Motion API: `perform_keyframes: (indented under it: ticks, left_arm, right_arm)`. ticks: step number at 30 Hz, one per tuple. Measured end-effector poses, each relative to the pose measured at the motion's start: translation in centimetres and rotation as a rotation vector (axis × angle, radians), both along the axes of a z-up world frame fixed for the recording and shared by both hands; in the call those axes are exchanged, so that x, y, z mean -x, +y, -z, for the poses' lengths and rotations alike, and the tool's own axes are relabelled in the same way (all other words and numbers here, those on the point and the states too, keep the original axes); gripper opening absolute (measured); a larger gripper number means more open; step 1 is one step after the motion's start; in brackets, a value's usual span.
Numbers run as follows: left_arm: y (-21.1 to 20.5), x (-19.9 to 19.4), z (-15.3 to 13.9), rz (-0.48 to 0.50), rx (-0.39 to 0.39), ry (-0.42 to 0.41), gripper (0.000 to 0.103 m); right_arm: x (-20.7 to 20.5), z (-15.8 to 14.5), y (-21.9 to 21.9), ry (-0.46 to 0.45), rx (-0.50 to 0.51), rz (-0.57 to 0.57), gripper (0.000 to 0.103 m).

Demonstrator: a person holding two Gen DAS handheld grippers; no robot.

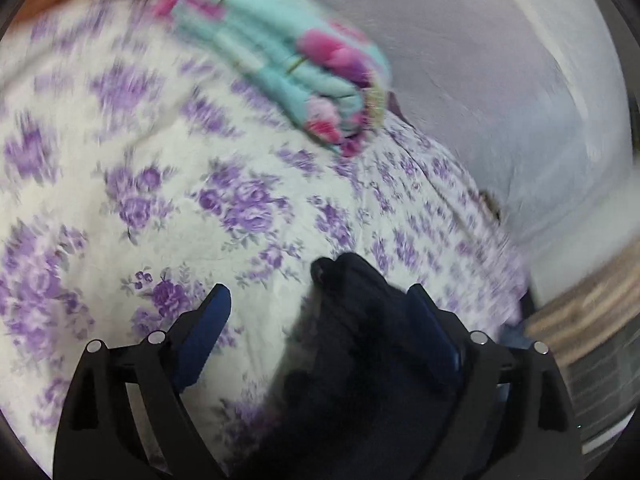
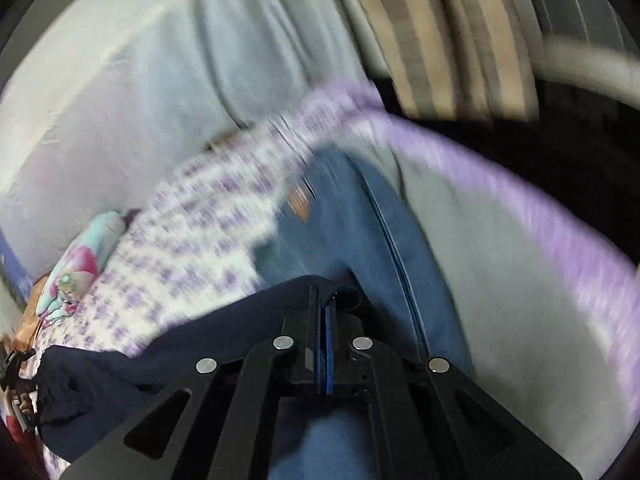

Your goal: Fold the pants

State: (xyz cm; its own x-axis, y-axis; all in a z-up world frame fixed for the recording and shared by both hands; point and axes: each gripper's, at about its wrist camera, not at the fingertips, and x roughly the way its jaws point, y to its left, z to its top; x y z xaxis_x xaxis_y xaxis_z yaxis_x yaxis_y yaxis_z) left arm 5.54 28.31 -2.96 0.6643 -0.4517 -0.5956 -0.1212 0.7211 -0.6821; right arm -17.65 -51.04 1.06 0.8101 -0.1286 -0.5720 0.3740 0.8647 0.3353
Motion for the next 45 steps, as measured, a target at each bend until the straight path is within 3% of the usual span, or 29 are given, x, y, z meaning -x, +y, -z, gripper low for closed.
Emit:
perform_keyframes:
  ticks: [2,3,5,7,8,9,11,12,14,18,20,22,24,28,30,31,33,35,38,40,41,42,43,45]
  left_arm:
    - [-0.2,-1.4,0.2,0.044,0.031,0.030,0.085]
    - [-0.8,-1.9,0.0,0.076,0.001,0.037,0.085]
    - [-3.6,-3.3,-0.5,0.181,-0.141,0.066,0.082]
    - [-5.9,-4.5,-0.2,0.273,-0.218,0.094,0.063]
    - [-6.5,-5.1,0.3,0.301,-0.200,0.110,0.045]
    - [-6.9,-5.6,0.7,0.318,-0.162,0.123,0.034]
    - [-7.6,-5.8,0.9,0.300,-0.166,0.112,0.029]
    - [-7.9,-5.5,0.4,0.284,-0.196,0.082,0.022]
    - [-7.6,-4.3,-1.7,0.235,-0.196,-0.016,0.020]
    - [-4.8,-2.4,-7.3,0.103,-0.104,-0.212,0.018]
    - [-3.8,-2.1,-9.9,0.013,-0.157,-0.291,0.018]
    - [-2.8,-3.1,-10.3,-0.046,-0.186,-0.298,0.018]
    - [-1.8,-4.8,-8.9,-0.077,-0.183,-0.245,0.019]
    - [0.1,-9.3,-1.0,-0.128,-0.115,-0.067,0.019]
    - [0.8,-9.9,2.2,-0.140,-0.072,-0.027,0.019]
    - [1.7,-9.9,2.9,-0.137,0.011,-0.032,0.019]
    - [2.6,-9.6,2.3,-0.100,0.076,-0.081,0.019]
    - [2.0,-10.1,1.7,-0.066,-0.007,-0.095,0.019]
    - [0.9,-10.6,0.7,-0.048,-0.061,-0.129,0.019]
    - [0.4,-10.7,0.1,-0.030,-0.066,-0.160,0.019]
    - [0.1,-10.9,0.3,-0.029,-0.083,-0.149,0.019]
    - [0.0,-11.5,1.0,-0.031,-0.108,-0.100,0.024]
    - [0.1,-12.1,1.7,-0.033,-0.104,-0.058,0.029]
    - [1.1,-12.6,3.1,-0.033,0.014,-0.011,0.037]
  right_arm:
    - [0.4,2.0,-1.2,-0.001,-0.089,0.005,0.002]
    - [0.6,2.4,-1.3,-0.006,-0.110,0.003,0.002]
    - [0.5,2.7,-1.6,-0.010,-0.131,-0.002,0.002]
    - [0.2,2.9,-0.9,0.008,-0.112,-0.005,0.002]
    - [0.1,3.0,-0.8,0.020,-0.098,-0.008,0.002]
    - [0.0,3.1,-0.6,0.027,-0.092,-0.009,0.002]
    - [-0.2,3.4,-0.6,0.037,-0.094,-0.010,0.002]
    - [-0.2,3.2,-0.6,0.038,-0.094,-0.011,0.002]
    - [-0.6,1.9,-0.2,0.035,-0.049,-0.023,0.002]
    - [-3.5,-3.6,0.9,-0.050,-0.006,-0.089,0.002]
    - [-6.5,-6.0,1.8,-0.070,0.031,-0.121,0.002]
    - [-10.6,-7.0,2.5,-0.063,0.059,-0.143,0.002]
    - [-17.1,-6.3,3.1,-0.016,0.062,-0.144,0.002]
    - [-27.2,-2.1,3.0,0.057,0.043,-0.096,0.002]
    - [-29.8,0.2,2.5,0.068,-0.002,-0.058,0.002]
    - [-30.4,1.4,2.2,0.068,-0.025,-0.035,0.002]
    - [-31.1,4.4,1.9,0.072,-0.043,-0.013,0.002]
    - [-31.2,5.2,2.1,0.061,-0.031,-0.015,0.002]
    - [-30.4,1.2,2.0,-0.106,-0.059,-0.051,0.002]
    - [-30.6,-0.3,2.1,-0.137,-0.012,-0.055,0.002]
    - [-31.6,0.2,1.9,-0.088,0.015,-0.045,0.004]
    - [-33.2,1.9,1.5,0.016,0.015,-0.051,0.006]
    - [-34.7,4.6,1.1,0.138,0.006,-0.045,0.001]
    - [-35.4,6.1,2.1,0.216,0.098,-0.039,0.004]
